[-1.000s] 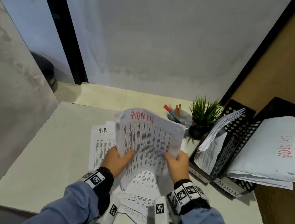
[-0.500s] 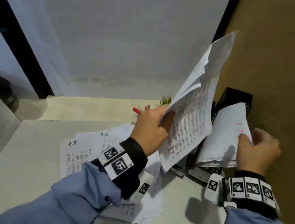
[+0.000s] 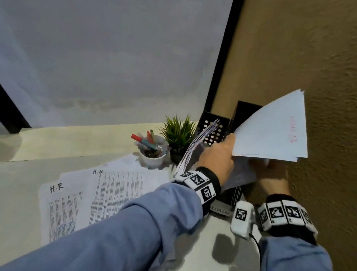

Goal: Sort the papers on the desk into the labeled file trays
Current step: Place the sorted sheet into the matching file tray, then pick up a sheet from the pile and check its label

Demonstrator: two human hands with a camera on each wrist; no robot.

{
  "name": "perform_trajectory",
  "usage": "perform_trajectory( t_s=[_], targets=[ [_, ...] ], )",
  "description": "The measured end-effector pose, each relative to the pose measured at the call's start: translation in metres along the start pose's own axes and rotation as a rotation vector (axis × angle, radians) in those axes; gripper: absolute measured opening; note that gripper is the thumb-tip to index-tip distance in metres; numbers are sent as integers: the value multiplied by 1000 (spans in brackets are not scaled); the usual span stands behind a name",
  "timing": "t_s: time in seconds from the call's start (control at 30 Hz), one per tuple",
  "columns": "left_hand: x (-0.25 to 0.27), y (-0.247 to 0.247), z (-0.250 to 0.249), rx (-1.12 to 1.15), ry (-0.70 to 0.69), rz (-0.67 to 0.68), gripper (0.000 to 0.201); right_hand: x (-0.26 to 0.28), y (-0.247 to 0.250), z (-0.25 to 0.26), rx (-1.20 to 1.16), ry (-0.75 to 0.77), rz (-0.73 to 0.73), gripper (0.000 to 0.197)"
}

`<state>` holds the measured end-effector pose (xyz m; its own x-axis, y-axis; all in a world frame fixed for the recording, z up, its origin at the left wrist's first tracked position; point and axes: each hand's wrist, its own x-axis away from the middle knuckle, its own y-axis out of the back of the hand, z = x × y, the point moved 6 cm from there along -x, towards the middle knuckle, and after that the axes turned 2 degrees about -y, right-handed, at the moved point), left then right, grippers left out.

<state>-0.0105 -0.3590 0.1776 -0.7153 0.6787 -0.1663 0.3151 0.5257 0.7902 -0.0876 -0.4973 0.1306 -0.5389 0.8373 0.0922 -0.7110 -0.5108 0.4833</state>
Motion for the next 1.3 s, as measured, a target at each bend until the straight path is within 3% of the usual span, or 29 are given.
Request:
perform_trajectory(
  t_s=[0.07,0.17,0.23,0.33,0.4,0.5,0.6,0.73,0.83,0.9,0.97,1.0,1.07,1.13,1.2,1.3],
  targets=[
    [-4,-11,5,66,41,14,55,2,4,2,10,-111,34,39],
    [-9,-29,13,212,71,64,63,1,4,30,-95,62,132,41],
    [-12,-43,19,283,96,113,67,0,11,47,-87,243,21,34],
    [-12,-56,22,260,85,161,58,2,8,51,-25,291,22,17],
    [-12,-56,21,186,29,119,44,2,6,47,43,290,42,9],
    [-12,-58,22,111,-17,99,43,1,5,45,122,307,0,6],
    [-11,-62,34,164,52,95,41,4,0,44,220,304,-56,11],
    [1,-52,39,270,51,69,49,2,-21,20,344,184,35,16],
    [21,-23,54,411,19,-19,40,9,-15,34,238,204,-64,26],
    [40,3,79,442,0,-116,19,28,-12,61,114,345,-125,29],
    [61,23,122,451,86,-226,4,58,-19,93,73,552,-155,25],
    [72,29,150,439,178,-278,6,73,-29,104,56,646,-133,19],
    [100,35,208,388,404,-346,9,99,-65,108,15,725,22,9],
    [132,33,264,276,638,-318,15,121,-117,92,38,660,257,4],
    [166,25,310,200,851,-228,32,136,-171,55,147,485,486,8],
    [206,15,343,175,1035,-175,49,143,-229,-23,433,164,656,29]
  ],
)
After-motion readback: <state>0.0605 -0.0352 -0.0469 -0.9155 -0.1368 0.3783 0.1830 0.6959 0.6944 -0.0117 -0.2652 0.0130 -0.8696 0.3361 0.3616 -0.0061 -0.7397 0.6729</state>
